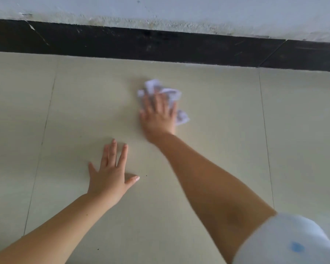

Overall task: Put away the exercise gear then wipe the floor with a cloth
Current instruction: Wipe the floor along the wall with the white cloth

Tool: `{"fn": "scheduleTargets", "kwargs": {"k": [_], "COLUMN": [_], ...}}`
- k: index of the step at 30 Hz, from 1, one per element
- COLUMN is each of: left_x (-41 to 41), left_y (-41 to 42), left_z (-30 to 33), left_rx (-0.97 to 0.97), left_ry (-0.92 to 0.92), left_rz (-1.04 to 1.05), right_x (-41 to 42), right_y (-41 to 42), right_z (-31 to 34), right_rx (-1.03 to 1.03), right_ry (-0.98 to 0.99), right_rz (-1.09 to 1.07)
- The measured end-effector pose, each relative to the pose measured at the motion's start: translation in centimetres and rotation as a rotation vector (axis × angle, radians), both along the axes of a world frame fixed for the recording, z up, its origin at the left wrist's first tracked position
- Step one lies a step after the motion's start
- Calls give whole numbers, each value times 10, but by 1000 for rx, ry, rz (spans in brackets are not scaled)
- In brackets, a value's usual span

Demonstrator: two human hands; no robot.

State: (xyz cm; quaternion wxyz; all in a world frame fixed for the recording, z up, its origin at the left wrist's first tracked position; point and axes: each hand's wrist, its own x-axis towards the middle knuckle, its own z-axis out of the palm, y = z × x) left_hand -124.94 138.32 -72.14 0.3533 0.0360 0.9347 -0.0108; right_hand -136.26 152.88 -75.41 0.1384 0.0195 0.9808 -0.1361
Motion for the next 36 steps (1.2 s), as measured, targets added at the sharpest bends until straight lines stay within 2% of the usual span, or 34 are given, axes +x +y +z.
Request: {"fn": "scheduleTargets", "kwargs": {"k": [2,4,6,8,13,16,19,25,28,31,34,36], "left_x": [0,0,1,3,2,-2,-11,-70,-105,-125,-123,-107], "left_y": [-2,-7,-10,-11,-11,-6,-2,2,20,46,78,98], "left_z": [0,-1,-1,-2,1,8,19,57,82,93,67,32], "left_rx": [4,13,34,45,23,25,-20,-41,5,59,69,94], "left_ry": [-1,6,13,30,15,-25,-131,-411,-365,-302,-301,-265], "left_rz": [8,6,2,-9,-14,13,2,-84,-189,-325,-372,-314], "right_x": [-4,-20,-37,-47,5,36,40,136,139,132,128,118], "right_y": [-36,-31,8,72,233,259,250,183,172,193,222,232], "right_z": [3,1,-1,1,16,12,16,23,33,41,47,52], "right_rx": [-11,17,50,37,72,61,36,82,50,74,207,203], "right_ry": [-6,-11,24,18,-167,-211,-245,-359,-475,-518,-531,-581], "right_rz": [369,514,382,96,-393,-508,-526,-294,-302,-173,97,152]}}
